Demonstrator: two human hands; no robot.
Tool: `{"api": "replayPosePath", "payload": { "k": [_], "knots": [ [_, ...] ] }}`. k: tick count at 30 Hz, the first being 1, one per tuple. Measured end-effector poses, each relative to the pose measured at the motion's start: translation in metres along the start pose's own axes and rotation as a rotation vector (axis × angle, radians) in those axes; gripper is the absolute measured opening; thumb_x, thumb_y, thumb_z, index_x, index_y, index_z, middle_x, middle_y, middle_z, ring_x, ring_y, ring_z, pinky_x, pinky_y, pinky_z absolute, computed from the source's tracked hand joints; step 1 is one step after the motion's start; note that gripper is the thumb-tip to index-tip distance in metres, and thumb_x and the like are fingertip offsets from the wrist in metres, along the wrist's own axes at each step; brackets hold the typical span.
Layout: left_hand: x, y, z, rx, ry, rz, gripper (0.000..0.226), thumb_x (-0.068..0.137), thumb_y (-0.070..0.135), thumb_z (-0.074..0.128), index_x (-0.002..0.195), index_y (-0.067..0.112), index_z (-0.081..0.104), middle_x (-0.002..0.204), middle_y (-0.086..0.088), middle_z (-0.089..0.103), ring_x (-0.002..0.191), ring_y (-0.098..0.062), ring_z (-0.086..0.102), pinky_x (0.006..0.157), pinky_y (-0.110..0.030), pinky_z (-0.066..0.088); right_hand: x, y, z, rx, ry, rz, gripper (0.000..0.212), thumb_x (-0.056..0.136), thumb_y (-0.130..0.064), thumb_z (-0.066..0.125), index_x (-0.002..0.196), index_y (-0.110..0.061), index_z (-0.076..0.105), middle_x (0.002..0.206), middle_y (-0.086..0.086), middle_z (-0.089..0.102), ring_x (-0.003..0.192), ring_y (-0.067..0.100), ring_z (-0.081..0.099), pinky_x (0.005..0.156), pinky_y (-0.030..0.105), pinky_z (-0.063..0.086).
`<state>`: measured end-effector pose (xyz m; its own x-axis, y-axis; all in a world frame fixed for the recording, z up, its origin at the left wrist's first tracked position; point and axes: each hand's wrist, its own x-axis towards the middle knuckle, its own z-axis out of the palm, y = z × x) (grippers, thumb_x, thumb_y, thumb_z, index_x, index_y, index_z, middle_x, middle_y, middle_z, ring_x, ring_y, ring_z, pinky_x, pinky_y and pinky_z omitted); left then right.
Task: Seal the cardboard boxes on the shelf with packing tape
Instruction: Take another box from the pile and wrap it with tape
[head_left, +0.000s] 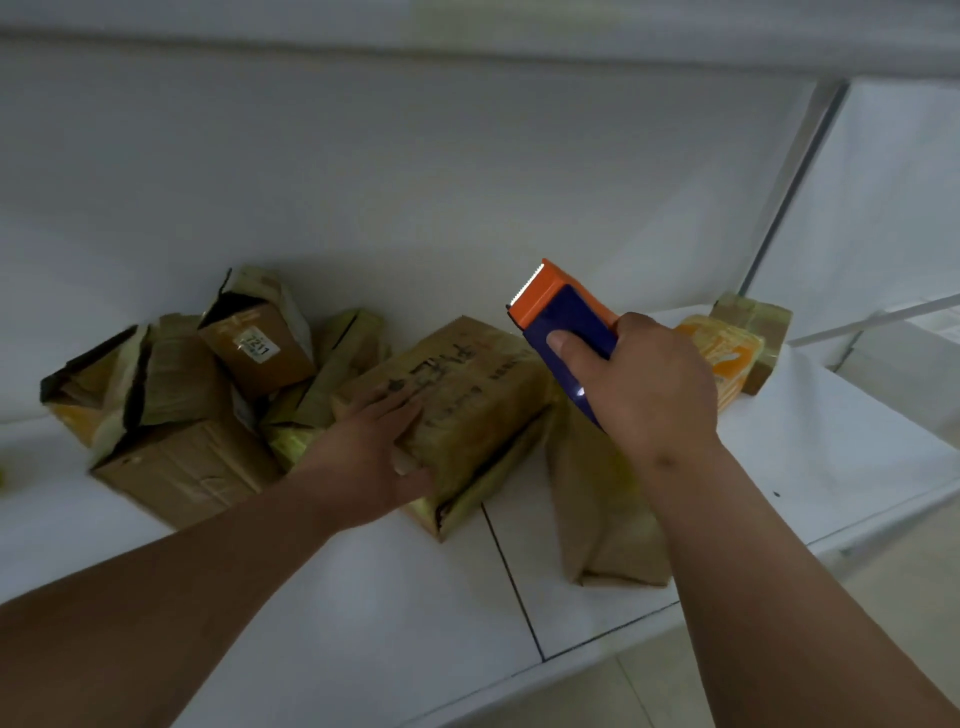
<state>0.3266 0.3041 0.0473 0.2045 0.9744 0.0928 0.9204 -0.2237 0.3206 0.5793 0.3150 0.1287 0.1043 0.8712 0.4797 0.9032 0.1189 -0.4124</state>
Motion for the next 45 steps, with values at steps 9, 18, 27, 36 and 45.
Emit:
{"api": "replayPosePath", "payload": {
  "k": [9,18,27,36,45],
  "knots": [
    [-0.111,-0.047,-0.051,-0.738,0.157,-0.307,0.063,0.057,0.063,0.05,0.103,0.023,0.069,0.099,-0.006,0.069,0.094,-0.023,0.066,0.085,-0.042,0.058,-0.045,-0.035,-0.006,-0.04,-0.088,-0.066,0.057,0.085,-0.067,0.048,0.101,-0.013,0.059,0.094,0.01,0.066,0.086,0.031,0.062,0.069,0.035,0.046],
    [-0.169,-0.088,-0.064,-1.071,0.154,-0.6,0.056,0.069,0.046,0.06,0.114,0.014,0.066,0.121,-0.007,0.066,0.115,-0.021,0.058,0.076,-0.046,0.06,-0.08,-0.061,0.025,0.042,-0.123,-0.061,0.057,0.085,-0.067,0.046,0.091,-0.011,0.058,0.083,0.008,0.064,0.074,0.028,0.061,0.066,0.038,0.052],
    [-0.22,-0.119,-0.09,-1.135,0.094,-0.662,0.075,0.053,0.052,0.066,0.118,0.016,0.064,0.116,-0.013,0.068,0.112,-0.03,0.061,0.073,-0.048,0.059,-0.096,-0.09,0.027,0.095,-0.225,-0.06,0.049,0.086,-0.063,0.051,0.084,-0.013,0.054,0.078,0.005,0.059,0.074,0.026,0.059,0.065,0.033,0.046],
    [-0.259,-0.139,-0.101,-1.284,0.275,-0.841,0.024,0.096,0.019,0.055,0.116,0.01,0.065,0.113,-0.012,0.069,0.095,-0.023,0.066,0.063,-0.036,0.057,-0.127,-0.127,0.02,0.107,-0.368,-0.124,0.044,0.089,-0.059,0.052,0.086,-0.015,0.049,0.08,0.001,0.054,0.074,0.021,0.054,0.054,0.026,0.033],
    [-0.277,-0.123,-0.115,-1.155,0.259,-0.703,0.104,0.036,0.072,0.084,0.125,0.024,0.058,0.122,0.003,0.06,0.113,-0.016,0.055,0.095,-0.034,0.044,-0.143,-0.16,0.015,0.075,-0.471,-0.142,0.045,0.088,-0.059,0.054,0.087,-0.014,0.049,0.078,0.0,0.053,0.075,0.019,0.055,0.062,0.028,0.039]
  ]
}}
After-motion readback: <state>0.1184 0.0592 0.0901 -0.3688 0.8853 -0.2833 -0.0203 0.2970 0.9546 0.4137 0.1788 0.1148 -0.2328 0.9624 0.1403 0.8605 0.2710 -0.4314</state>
